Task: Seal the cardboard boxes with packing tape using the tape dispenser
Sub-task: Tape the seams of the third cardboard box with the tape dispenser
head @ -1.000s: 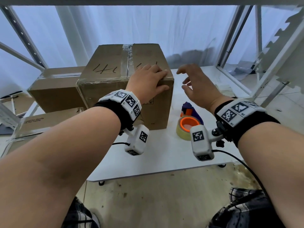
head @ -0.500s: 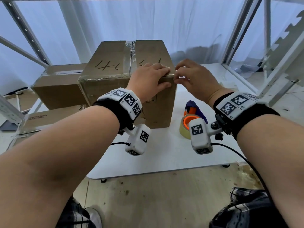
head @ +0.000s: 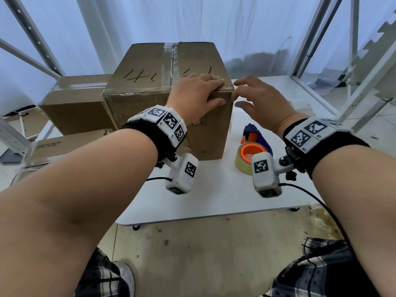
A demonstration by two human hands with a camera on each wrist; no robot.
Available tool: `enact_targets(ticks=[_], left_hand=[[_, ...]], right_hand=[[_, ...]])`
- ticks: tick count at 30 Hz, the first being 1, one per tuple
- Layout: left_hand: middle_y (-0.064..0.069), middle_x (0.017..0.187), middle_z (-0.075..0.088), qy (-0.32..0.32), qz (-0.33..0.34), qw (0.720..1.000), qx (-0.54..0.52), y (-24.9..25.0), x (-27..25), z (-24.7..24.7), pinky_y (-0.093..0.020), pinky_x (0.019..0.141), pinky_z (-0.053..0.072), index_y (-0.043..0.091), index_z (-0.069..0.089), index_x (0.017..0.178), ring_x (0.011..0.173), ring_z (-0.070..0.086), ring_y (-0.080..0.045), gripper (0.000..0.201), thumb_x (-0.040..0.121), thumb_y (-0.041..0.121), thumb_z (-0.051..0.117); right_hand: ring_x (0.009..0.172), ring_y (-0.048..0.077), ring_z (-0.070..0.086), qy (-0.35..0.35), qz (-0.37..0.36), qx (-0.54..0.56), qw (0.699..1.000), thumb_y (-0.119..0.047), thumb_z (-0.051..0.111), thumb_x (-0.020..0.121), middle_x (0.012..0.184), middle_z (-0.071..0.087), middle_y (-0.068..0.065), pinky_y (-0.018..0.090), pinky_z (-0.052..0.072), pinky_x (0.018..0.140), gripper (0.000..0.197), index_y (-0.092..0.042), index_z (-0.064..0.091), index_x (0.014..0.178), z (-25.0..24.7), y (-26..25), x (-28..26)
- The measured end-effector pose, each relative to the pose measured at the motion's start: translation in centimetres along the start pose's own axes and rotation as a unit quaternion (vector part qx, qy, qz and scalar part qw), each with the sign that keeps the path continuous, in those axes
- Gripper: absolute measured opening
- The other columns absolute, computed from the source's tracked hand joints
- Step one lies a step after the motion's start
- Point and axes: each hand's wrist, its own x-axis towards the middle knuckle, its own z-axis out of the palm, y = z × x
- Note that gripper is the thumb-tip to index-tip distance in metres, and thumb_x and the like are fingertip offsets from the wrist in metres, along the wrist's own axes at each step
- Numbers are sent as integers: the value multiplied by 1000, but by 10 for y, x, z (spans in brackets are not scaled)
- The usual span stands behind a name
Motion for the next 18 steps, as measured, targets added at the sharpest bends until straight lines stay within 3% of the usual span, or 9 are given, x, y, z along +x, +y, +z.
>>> enact_targets(ticks=[5, 10, 14, 18], left_hand=[[6, 141, 49, -7, -3, 1000, 5, 0, 0, -1, -34, 102, 33, 26, 46, 139, 126, 45, -21, 53, 92, 50, 51], [6, 140, 50, -1, -8, 1000, 2, 2, -1, -2, -32, 100, 34, 27, 47, 139, 125, 46, -21, 51, 92, 49, 51], [7, 140, 50, 4, -6, 1000, 1, 3, -2, -1, -31, 100, 35, 29, 46, 139, 124, 47, -20, 50, 93, 48, 50], [7, 138, 52, 13, -6, 1000, -4, 3, -1, 1, -33, 99, 37, 30, 48, 138, 124, 48, -20, 49, 92, 47, 51]], right_hand=[[97, 36, 59, 31, -14, -9, 999, -10, 64, 87, 114, 62, 14, 43, 51, 78, 6, -8, 69, 91, 5, 1, 6], [110, 38, 57, 23, -34, -9, 999, -9, 65, 87, 127, 61, 14, 45, 45, 92, 6, -4, 68, 90, 5, 0, 8], [105, 39, 61, 40, -46, 24, 998, -5, 66, 83, 118, 66, 15, 44, 47, 90, 6, -1, 68, 88, 6, -2, 6], [104, 33, 61, 61, 1, 74, 995, -8, 65, 85, 118, 64, 13, 39, 50, 90, 16, -2, 62, 99, 10, -7, 6]])
